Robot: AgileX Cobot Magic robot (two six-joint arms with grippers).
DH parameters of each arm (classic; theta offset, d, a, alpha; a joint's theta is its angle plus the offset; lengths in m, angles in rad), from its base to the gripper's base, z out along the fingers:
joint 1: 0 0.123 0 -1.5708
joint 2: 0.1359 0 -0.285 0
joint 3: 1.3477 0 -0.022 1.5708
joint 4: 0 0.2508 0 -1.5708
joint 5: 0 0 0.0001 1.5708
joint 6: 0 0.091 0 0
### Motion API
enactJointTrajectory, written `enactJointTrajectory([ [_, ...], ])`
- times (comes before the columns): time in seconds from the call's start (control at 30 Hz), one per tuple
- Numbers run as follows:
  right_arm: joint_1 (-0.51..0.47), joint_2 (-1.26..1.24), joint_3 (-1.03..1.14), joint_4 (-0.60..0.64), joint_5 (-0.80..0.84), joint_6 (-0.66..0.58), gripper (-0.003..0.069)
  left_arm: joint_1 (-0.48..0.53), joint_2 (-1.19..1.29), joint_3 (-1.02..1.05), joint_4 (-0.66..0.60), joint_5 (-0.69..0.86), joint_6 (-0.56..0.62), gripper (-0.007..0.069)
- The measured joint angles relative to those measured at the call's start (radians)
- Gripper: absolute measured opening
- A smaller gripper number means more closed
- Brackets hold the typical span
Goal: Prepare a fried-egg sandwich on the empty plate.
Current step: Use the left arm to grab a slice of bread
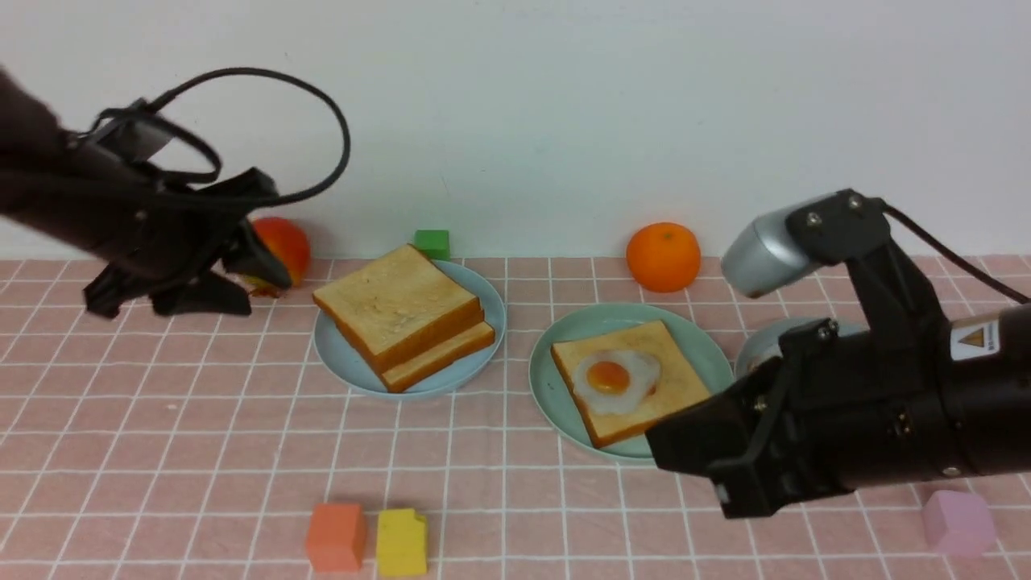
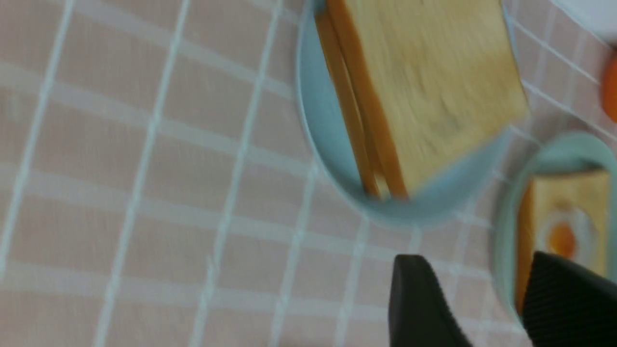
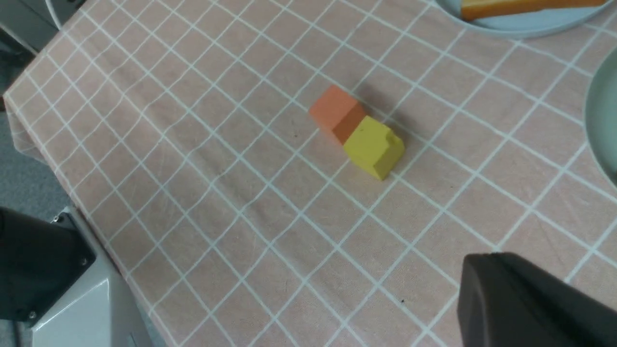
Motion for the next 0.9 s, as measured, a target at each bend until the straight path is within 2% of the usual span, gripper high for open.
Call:
enactJointTrajectory([
  [0.27,0.000,0.000,0.000,0.005,0.036,0.000,0.0039,0.000,0.256,-0.181,-0.002,-0.065,0.143,0.0372],
  [0.53,0.000,0.000,0.000,0.007,0.036,0.000,0.0050,0.000,0.384,-0.263,-0.005,-0.123,0.154,0.0373],
  [0.9,0.000,0.000,0.000,0.007,0.025,0.000,0.0062,0.000,0.413,-0.271,-0.103,-0.200,0.156,0.0374],
])
